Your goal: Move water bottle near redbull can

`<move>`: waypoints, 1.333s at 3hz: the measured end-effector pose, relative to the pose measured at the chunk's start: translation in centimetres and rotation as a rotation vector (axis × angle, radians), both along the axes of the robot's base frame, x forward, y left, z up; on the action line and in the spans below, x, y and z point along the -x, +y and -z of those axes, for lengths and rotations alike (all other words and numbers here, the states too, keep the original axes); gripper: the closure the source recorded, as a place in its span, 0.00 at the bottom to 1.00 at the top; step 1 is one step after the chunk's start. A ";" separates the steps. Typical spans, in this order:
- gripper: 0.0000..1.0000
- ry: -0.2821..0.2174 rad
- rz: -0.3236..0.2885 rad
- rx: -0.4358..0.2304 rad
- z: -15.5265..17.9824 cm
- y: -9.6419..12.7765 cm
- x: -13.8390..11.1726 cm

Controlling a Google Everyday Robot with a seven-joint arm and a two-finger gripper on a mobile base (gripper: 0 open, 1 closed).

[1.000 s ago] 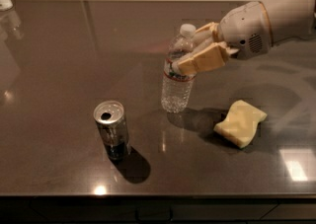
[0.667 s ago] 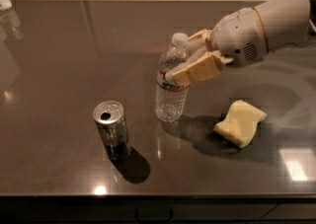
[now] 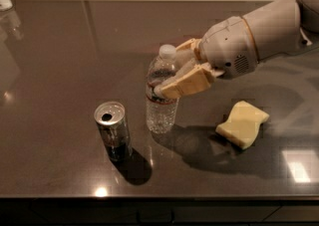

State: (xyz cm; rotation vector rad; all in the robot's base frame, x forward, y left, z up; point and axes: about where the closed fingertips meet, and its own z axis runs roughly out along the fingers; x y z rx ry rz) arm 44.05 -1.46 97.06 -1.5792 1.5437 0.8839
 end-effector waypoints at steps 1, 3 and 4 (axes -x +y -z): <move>1.00 -0.016 -0.022 -0.009 0.5 0.9 1.0; 0.82 -0.010 -0.047 -0.012 1.9 2.0 2.2; 0.58 0.002 -0.055 -0.009 2.3 2.2 2.5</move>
Offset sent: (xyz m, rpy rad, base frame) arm -0.0235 0.0184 -0.0231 0.0245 -0.0184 0.0477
